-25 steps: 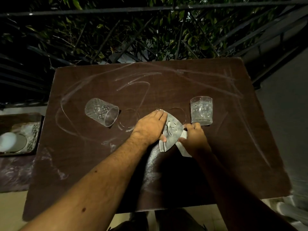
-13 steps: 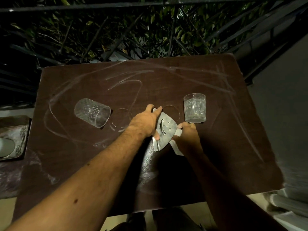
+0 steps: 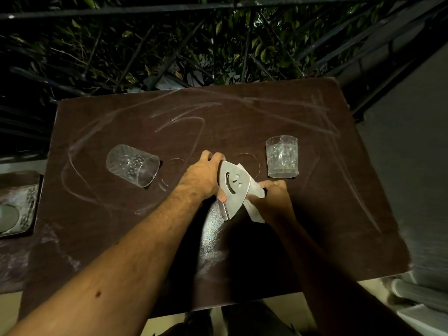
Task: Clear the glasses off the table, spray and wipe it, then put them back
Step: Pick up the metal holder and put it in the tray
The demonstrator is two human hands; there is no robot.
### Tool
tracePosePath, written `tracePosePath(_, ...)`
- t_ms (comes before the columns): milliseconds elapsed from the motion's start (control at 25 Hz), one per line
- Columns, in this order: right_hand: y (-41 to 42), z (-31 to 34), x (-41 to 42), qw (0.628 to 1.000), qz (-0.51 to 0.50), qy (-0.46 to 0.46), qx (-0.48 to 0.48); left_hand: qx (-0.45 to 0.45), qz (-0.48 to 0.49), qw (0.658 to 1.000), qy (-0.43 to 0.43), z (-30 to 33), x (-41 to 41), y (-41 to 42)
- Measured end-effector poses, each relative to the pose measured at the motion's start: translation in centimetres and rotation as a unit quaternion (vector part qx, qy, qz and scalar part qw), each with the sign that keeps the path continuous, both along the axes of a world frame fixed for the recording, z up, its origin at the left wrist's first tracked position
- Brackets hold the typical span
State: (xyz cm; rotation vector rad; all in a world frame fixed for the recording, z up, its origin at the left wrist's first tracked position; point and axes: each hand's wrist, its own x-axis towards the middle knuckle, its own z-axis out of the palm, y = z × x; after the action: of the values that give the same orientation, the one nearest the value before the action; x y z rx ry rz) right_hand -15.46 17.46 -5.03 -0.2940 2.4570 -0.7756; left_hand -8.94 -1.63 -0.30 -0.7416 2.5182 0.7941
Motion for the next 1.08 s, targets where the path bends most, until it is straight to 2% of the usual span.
tracePosePath(120,-0.2,0.7,0.1,1.0,0.015,0.01,-0.014,0.011,0.027,0.999,0.018,-0.2,1.1,-0.3)
tracePosePath(280,-1.1,2.4,0.5,0.997,-0.005,-0.033,-0.066,0.023,0.048,0.997,0.056,-0.6,2.7,-0.2)
tracePosePath(520,-3.0,5.3,2.1,0.989,0.035,-0.005,-0.142,0.042,0.101,0.99,0.094,-1.0,5.4,0.0)
tracePosePath(680,-3.9,5.9,3.6,0.989,0.083,0.036,-0.119,0.03,0.113,0.988,0.102,-1.2,6.9,0.3)
tracePosePath(840,-4.4,6.1,5.3,0.986,0.048,0.077,-0.14,0.007,0.121,0.988,0.091,-0.8,7.9,0.6)
tracePosePath(960,-4.3,6.4,6.6,0.986,0.002,0.039,-0.165,-0.006,0.122,0.99,0.077,-0.4,8.5,0.5)
tracePosePath(1080,-4.0,5.9,7.5,0.988,0.01,0.035,-0.152,-0.021,0.122,0.99,0.066,-0.2,9.5,0.3)
